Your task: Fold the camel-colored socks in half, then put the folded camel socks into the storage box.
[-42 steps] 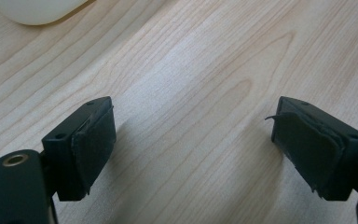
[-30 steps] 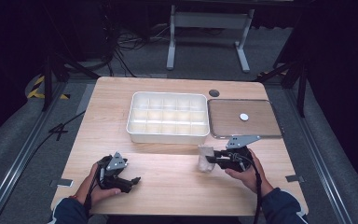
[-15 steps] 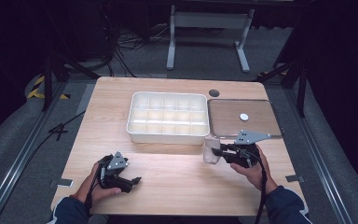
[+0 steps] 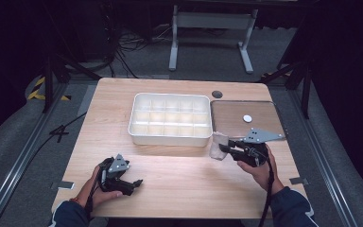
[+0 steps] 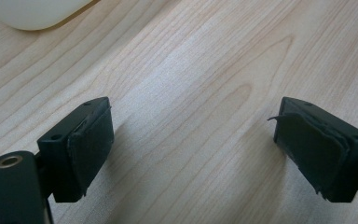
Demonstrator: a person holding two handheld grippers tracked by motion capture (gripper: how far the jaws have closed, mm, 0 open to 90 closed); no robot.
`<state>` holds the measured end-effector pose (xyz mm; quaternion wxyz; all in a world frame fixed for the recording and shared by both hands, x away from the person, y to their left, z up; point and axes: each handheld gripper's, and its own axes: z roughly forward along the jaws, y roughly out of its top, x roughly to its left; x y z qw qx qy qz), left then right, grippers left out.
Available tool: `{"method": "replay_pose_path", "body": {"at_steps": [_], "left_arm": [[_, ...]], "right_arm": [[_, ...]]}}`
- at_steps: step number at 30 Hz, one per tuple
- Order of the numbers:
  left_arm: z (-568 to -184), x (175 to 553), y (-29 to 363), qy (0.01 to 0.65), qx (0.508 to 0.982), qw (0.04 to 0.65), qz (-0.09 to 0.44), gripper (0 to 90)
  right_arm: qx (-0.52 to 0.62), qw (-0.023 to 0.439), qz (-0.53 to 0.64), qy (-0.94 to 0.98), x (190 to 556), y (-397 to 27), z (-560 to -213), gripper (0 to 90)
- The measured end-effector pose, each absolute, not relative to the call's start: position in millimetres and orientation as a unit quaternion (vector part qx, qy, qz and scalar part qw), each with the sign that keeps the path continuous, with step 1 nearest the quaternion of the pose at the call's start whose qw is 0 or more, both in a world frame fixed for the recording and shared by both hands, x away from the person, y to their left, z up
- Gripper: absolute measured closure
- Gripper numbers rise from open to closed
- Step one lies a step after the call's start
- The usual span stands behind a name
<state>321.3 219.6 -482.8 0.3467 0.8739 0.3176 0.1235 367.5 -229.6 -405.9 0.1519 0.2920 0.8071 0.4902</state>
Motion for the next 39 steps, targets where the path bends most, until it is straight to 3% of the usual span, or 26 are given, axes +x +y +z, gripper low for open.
{"method": "replay_pose_path", "body": {"at_steps": [26,39], "left_arm": [[-482.8,323.5,216.1,0.318,0.875,0.346,0.117,10.8],[-482.6,323.5,216.1,0.317,0.875,0.344,0.120,10.8]], "right_arm": [[0.289,0.192,0.508,0.788,360.1,-237.0,-386.9,73.3],[0.271,0.200,0.505,0.795,376.8,-220.4,-374.4,73.2]]}}
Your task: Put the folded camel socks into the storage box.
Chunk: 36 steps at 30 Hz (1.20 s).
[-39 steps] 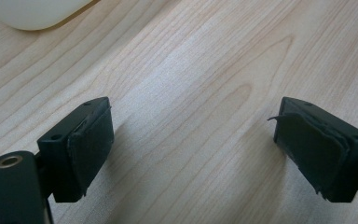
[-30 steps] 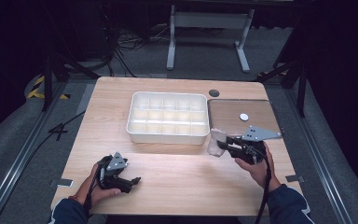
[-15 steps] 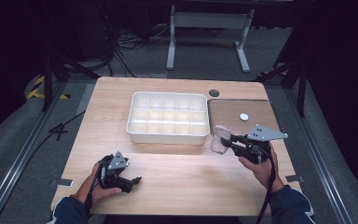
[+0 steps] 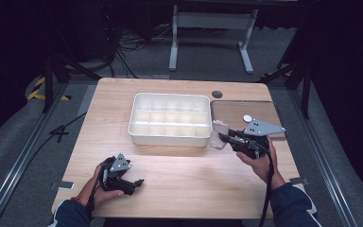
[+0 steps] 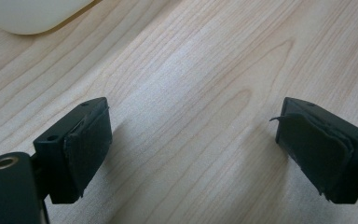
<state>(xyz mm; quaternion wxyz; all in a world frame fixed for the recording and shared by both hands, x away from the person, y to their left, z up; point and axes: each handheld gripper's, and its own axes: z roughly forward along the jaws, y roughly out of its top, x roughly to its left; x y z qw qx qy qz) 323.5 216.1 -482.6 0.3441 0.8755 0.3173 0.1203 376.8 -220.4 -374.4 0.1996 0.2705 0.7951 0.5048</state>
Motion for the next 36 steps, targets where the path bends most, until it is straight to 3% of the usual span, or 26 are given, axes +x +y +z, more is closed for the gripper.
{"method": "replay_pose_path", "body": {"at_steps": [15,36], "left_arm": [[-482.5,323.5,216.2,0.316,0.876,0.344,0.122,10.9],[-482.8,322.9,215.8,0.320,0.874,0.345,0.121,10.9]], "right_arm": [[0.257,0.212,0.491,0.805,402.5,-193.0,-357.5,73.2],[0.255,0.203,0.472,0.819,432.5,-156.4,-368.6,73.0]]}}
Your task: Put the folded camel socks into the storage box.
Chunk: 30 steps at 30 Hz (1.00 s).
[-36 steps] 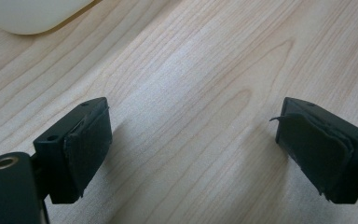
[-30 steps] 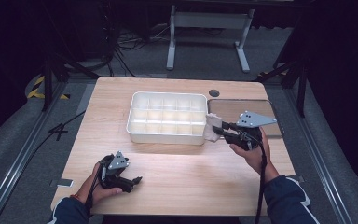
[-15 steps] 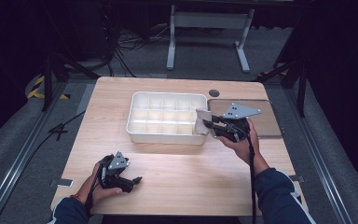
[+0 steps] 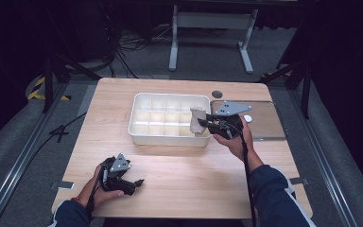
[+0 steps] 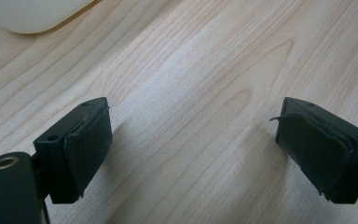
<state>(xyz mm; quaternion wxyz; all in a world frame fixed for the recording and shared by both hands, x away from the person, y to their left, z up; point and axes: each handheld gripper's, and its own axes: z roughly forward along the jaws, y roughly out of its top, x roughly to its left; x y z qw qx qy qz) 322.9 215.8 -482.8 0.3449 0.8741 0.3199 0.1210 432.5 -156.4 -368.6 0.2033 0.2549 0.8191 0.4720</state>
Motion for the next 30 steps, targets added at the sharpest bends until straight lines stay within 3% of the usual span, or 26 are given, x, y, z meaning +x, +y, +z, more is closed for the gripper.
{"method": "replay_pose_path", "body": {"at_steps": [30], "left_arm": [[-482.8,323.0,215.7,0.320,0.874,0.345,0.121,10.9]], "right_arm": [[0.270,0.198,0.429,0.839,459.0,-117.8,-392.7,72.9]]}}
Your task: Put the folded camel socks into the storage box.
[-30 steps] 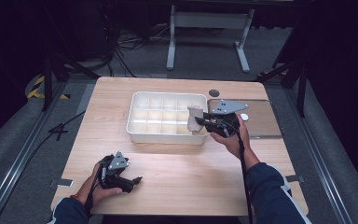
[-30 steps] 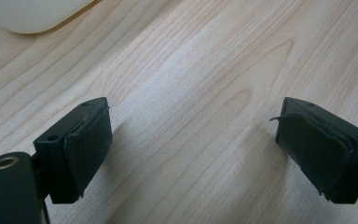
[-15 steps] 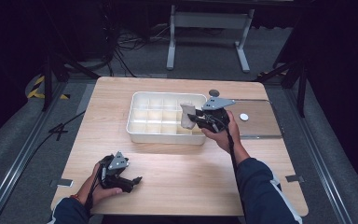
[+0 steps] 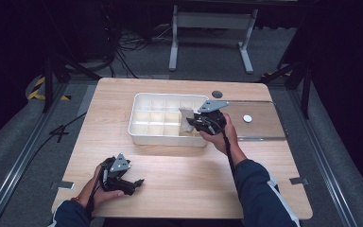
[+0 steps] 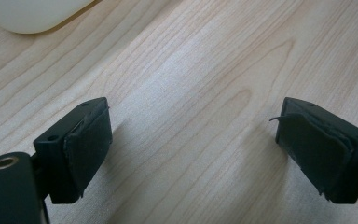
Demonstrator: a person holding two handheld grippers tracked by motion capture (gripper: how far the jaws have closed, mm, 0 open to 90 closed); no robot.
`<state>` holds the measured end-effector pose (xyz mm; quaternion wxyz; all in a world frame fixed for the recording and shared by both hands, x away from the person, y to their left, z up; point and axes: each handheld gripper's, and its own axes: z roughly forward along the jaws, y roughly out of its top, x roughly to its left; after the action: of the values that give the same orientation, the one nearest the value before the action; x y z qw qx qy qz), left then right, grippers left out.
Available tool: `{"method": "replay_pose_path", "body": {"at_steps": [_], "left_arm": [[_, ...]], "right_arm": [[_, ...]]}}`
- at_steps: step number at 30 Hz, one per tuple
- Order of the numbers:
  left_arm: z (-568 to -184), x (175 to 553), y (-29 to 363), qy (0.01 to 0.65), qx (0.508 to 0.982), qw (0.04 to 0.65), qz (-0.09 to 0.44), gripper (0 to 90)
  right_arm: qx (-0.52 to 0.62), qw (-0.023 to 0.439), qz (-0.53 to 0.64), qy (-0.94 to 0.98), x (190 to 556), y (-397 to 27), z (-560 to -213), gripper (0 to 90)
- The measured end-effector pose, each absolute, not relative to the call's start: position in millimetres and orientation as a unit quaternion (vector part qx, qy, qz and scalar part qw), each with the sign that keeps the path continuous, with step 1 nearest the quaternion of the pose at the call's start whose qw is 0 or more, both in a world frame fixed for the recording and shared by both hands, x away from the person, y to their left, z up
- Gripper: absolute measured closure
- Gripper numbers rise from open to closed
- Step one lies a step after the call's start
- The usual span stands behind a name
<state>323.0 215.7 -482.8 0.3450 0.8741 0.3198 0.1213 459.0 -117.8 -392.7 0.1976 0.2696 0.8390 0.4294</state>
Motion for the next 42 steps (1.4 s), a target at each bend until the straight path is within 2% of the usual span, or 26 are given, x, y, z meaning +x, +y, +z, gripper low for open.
{"method": "replay_pose_path", "body": {"at_steps": [10,21,28,37,40,42], "left_arm": [[-482.9,322.9,215.6,0.321,0.873,0.346,0.121,10.8],[-482.6,322.9,215.7,0.321,0.874,0.345,0.120,10.9],[-482.7,322.8,215.5,0.322,0.874,0.345,0.120,10.8],[-482.6,322.9,215.3,0.321,0.874,0.345,0.121,10.8],[-482.5,323.1,215.6,0.319,0.875,0.343,0.121,10.8],[-482.4,323.1,215.6,0.319,0.875,0.343,0.121,10.8]], "right_arm": [[0.279,0.203,0.398,0.850,466.5,-114.8,-409.1,72.8],[0.250,0.172,0.364,0.880,468.4,-103.1,-420.0,72.0],[0.258,0.135,0.353,0.889,473.8,-102.5,-419.7,71.3],[0.241,0.105,0.275,0.925,483.0,-90.9,-415.7,73.0],[0.243,0.098,0.265,0.928,485.1,-88.7,-413.5,71.8],[0.249,0.097,0.258,0.928,485.9,-88.1,-412.3,67.3]]}}
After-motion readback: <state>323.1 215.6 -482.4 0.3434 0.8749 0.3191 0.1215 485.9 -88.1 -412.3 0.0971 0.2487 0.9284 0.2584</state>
